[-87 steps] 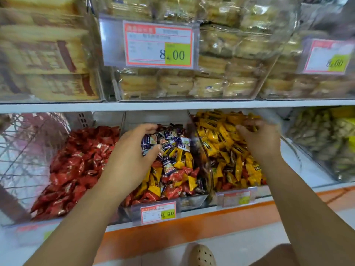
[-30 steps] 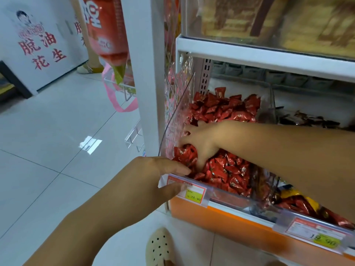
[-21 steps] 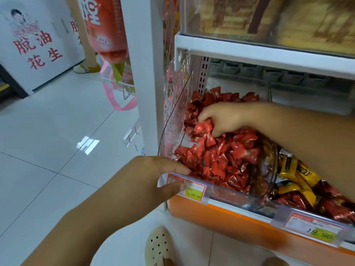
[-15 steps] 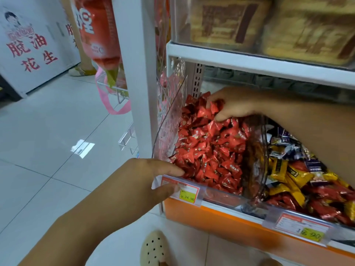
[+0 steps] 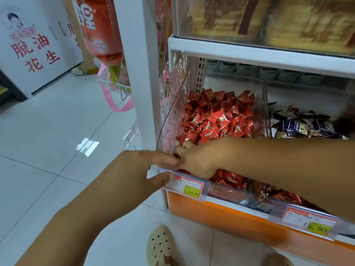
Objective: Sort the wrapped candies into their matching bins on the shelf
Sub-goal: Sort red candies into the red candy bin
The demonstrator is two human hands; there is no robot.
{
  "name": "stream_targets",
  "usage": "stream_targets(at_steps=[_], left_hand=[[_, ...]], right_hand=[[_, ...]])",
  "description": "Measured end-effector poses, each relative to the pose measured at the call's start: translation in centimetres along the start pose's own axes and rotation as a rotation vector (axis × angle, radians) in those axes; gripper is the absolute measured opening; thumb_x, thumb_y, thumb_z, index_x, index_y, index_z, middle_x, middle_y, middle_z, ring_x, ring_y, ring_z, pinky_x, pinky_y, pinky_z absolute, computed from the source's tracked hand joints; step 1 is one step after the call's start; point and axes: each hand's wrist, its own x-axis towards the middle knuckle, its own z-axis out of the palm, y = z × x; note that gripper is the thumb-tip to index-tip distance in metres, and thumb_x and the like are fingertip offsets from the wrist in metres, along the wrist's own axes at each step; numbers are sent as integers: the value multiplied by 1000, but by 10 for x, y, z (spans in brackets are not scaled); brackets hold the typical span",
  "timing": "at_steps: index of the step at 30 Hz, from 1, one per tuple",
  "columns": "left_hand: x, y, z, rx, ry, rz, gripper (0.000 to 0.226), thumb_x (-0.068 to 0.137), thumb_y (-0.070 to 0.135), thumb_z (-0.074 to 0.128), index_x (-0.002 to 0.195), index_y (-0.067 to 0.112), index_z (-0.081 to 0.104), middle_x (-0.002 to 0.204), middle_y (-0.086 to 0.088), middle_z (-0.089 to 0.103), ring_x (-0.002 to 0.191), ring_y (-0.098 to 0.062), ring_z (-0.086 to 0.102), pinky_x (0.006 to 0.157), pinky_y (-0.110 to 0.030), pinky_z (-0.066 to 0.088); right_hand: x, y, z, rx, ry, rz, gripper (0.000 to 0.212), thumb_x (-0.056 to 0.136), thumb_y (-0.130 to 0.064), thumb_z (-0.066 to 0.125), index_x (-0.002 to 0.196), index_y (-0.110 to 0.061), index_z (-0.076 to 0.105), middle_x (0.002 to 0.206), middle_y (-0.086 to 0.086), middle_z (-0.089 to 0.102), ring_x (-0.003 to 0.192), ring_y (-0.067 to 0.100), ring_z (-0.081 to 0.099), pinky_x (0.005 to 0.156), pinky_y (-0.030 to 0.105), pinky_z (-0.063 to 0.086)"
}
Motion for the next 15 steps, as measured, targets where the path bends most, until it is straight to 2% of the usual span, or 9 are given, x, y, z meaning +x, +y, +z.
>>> stream_targets(at_steps=[2,4,6,7,9,10,12,15], left_hand=[[2,1,0,-17,11,4,28,83,34,69,88,60,59,86,44,59,89,32,42,70,6,32],[3,2,0,-20,11,12,30,83,33,67,83,61,56,88,50,53,89,31,42,70,6,32],[2,0,1,-16,12,9,25,83,37,66,84,60,57,90,51,53,91,28,44,71,4,34],[2,-1,1,-16,11,2,22,82,39,65,86,60,58,91,51,54,92,25,45,71,4,35],[1,-4,2,-5,4,-16,19,82,44,64,90,60,60,92,49,56,91,20,49,71,2,37],[1,-4,2,3,-3,-26,18,81,45,63,91,59,60,92,47,58,89,18,51,71,2,38],[1,-3,1,-1,-8,-40,17,81,45,62,92,58,61,92,46,59,86,15,54,73,0,39],[4,-1,-1,-22,-7,-35,17,81,43,62,90,57,61,90,46,58,90,19,50,74,0,38]], right_hand=[[2,-1,4,-49,64,-20,63,93,-9,47,146,-32,23,141,11,18,121,32,30,88,42,44],[6,7,5,31,90,-42,47,90,-13,54,135,-24,43,133,12,32,105,26,42,80,32,42],[8,23,3,204,145,-15,40,83,-15,65,123,-15,57,119,14,53,92,25,53,70,27,42],[4,32,-1,366,178,29,39,81,-12,68,120,-13,60,112,14,60,88,26,59,69,29,48],[-9,51,-13,713,285,113,39,81,-6,68,118,-14,60,104,8,63,79,21,64,63,32,58],[-17,61,-19,833,358,146,36,82,-5,68,116,-14,60,100,3,62,75,17,62,59,30,58],[-36,79,-29,865,459,213,38,82,-13,71,118,-19,59,100,-4,58,78,11,58,58,22,52],[-56,94,-31,869,450,243,68,78,-33,76,138,-33,42,126,-10,47,99,8,51,71,13,41]])
